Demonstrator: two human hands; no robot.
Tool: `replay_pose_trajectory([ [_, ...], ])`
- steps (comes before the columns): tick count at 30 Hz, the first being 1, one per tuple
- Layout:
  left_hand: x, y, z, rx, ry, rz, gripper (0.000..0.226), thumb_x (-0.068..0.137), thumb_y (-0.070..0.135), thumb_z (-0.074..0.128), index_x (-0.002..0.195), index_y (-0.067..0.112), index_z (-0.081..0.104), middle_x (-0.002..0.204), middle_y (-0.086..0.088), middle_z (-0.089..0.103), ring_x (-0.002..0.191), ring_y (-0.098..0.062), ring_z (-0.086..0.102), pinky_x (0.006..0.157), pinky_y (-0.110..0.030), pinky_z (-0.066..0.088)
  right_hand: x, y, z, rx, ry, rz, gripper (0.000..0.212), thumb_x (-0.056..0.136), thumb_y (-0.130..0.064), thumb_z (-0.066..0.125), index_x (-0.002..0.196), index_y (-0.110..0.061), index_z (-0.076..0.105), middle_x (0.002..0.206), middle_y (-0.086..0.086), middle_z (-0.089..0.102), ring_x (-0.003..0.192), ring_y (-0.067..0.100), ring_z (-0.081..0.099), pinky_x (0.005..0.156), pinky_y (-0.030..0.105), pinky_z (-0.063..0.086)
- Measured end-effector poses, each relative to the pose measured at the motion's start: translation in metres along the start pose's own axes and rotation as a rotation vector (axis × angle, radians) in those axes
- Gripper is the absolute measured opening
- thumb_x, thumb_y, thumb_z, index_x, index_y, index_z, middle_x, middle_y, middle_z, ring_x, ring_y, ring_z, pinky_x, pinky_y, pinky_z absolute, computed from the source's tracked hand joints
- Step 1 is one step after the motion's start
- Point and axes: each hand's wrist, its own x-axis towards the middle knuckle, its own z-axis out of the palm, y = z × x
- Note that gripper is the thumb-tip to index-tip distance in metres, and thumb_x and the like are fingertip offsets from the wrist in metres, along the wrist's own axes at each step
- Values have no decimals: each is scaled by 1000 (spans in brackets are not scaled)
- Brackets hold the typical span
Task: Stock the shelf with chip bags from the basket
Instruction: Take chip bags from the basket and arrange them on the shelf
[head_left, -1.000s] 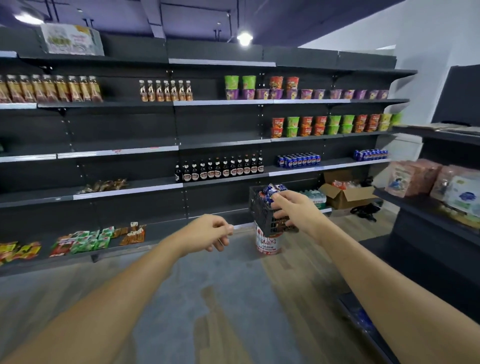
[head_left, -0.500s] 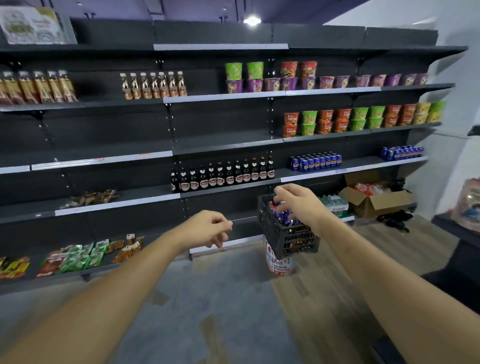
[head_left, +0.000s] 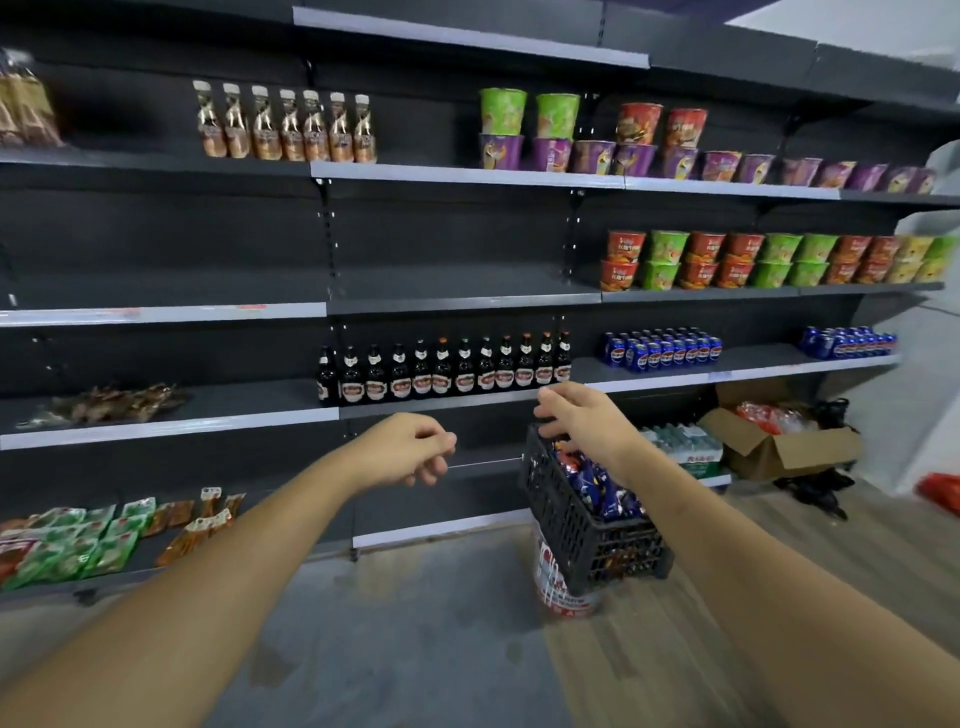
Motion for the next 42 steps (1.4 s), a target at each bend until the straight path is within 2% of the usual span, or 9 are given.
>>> replay_pose_trajectory([
  [8, 131, -18, -27, 80, -140, -55, 25, 102, 32, 52, 103, 11, 67, 88, -3, 74, 72, -12, 68, 57, -21, 45, 125, 18, -12, 57, 38, 29, 35, 105, -46, 46, 131, -26, 56, 116, -7, 68, 99, 13, 70, 95, 41, 56],
  [13, 224, -28, -15, 119, -230, -79, 25, 102, 31, 53, 105, 10, 66, 90, -5, 73, 72, -12, 68, 60, -24, 45, 201, 78, -27, 114, 70, 93, 28, 105, -44, 47, 122, -25, 59, 113, -3, 70, 98, 17, 71, 95, 44, 56],
  [17, 316, -25, -4, 186, -270, -79, 26, 102, 31, 53, 107, 9, 65, 87, -3, 74, 69, -10, 68, 62, -25, 45, 273, 133, -43, 161, 114, 140, 37, 105, -43, 47, 130, -18, 59, 111, 0, 71, 95, 17, 71, 81, 34, 53],
  [22, 435, -17, 12, 267, -346, -104, 28, 102, 34, 52, 108, 10, 65, 90, -3, 73, 72, -11, 69, 65, -26, 47, 371, 176, -65, 175, 109, 195, 32, 105, -42, 47, 124, -20, 59, 112, 3, 71, 95, 20, 72, 84, 39, 56],
  [26, 512, -11, 39, 272, -434, -95, 27, 102, 36, 52, 107, 13, 65, 95, -4, 75, 75, -11, 69, 72, -30, 50, 426, 189, -98, 233, 135, 229, 27, 106, -38, 47, 117, -17, 59, 116, 10, 70, 99, 29, 71, 75, 33, 55],
  [29, 571, -5, 64, 264, -509, -81, 27, 101, 37, 52, 105, 14, 65, 91, -2, 74, 75, -12, 69, 75, -32, 50, 460, 202, -132, 232, 187, 241, 28, 106, -37, 47, 117, -15, 59, 114, 11, 70, 89, 26, 70, 78, 40, 54],
  [36, 705, 4, 147, 248, -697, 4, 27, 102, 34, 51, 103, 10, 64, 91, -4, 73, 75, -15, 67, 61, -25, 45, 528, 269, -190, 216, 344, 384, 31, 106, -36, 48, 119, -11, 59, 103, 9, 70, 85, 27, 71, 68, 35, 52],
  [39, 762, 1, 178, 233, -791, 24, 24, 103, 33, 51, 101, 12, 63, 93, -6, 73, 72, -14, 67, 60, -25, 45, 559, 301, -197, 170, 374, 469, 34, 107, -35, 46, 118, -6, 60, 97, 6, 70, 73, 17, 69, 61, 29, 52],
  [42, 823, -4, 202, 219, -850, 41, 28, 103, 34, 51, 103, 9, 63, 97, -10, 73, 78, -17, 68, 61, -27, 46, 592, 328, -205, 177, 410, 573, 37, 107, -35, 47, 122, -5, 60, 92, 3, 71, 73, 17, 69, 61, 28, 51],
])
